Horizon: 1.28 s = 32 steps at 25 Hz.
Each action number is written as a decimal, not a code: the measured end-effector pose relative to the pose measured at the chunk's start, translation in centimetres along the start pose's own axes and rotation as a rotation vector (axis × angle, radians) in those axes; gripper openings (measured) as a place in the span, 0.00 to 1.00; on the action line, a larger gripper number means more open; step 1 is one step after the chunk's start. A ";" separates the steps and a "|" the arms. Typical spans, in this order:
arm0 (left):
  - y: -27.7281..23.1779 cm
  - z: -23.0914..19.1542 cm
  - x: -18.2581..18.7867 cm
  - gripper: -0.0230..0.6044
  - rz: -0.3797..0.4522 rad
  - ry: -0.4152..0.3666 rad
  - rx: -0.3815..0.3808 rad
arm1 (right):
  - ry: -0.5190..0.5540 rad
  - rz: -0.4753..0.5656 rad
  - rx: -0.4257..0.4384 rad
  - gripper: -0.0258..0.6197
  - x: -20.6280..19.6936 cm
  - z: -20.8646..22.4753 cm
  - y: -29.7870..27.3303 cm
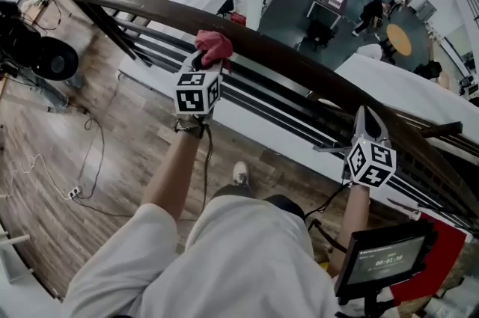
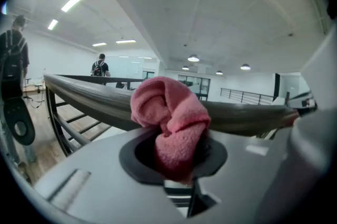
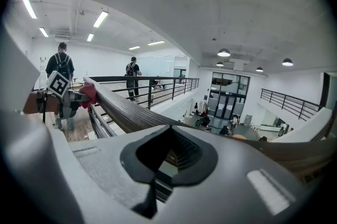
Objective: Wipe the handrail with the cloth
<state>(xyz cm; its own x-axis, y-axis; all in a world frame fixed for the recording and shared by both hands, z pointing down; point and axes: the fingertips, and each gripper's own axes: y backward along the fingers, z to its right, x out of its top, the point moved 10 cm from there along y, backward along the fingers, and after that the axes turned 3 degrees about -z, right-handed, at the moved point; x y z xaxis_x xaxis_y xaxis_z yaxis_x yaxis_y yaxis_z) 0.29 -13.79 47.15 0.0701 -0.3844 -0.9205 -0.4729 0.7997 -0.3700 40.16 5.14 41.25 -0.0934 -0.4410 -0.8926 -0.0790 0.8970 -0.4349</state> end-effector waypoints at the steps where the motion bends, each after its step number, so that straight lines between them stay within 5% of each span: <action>1: 0.3 -0.2 0.1 0.18 0.011 0.005 0.013 | -0.007 0.004 0.000 0.04 -0.1 0.0 0.3; 8: 3.8 3.0 -1.4 0.18 0.079 -0.030 -0.055 | -0.043 0.021 0.001 0.04 -1.7 0.1 3.9; 23: 18.0 19.6 -3.6 0.18 0.257 -0.278 -0.421 | -0.018 0.204 -0.012 0.04 -5.0 -3.7 20.9; 32: 27.8 23.2 -6.0 0.18 0.265 -0.361 -0.496 | -0.039 0.241 0.011 0.04 -9.3 -6.7 30.1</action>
<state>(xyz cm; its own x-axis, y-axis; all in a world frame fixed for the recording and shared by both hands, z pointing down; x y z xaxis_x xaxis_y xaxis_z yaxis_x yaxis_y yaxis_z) 7.09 21.46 39.48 0.1450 0.0435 -0.9885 -0.8566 0.5055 -0.1034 31.95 35.99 37.25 -0.0694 -0.2131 -0.9746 -0.0486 0.9765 -0.2101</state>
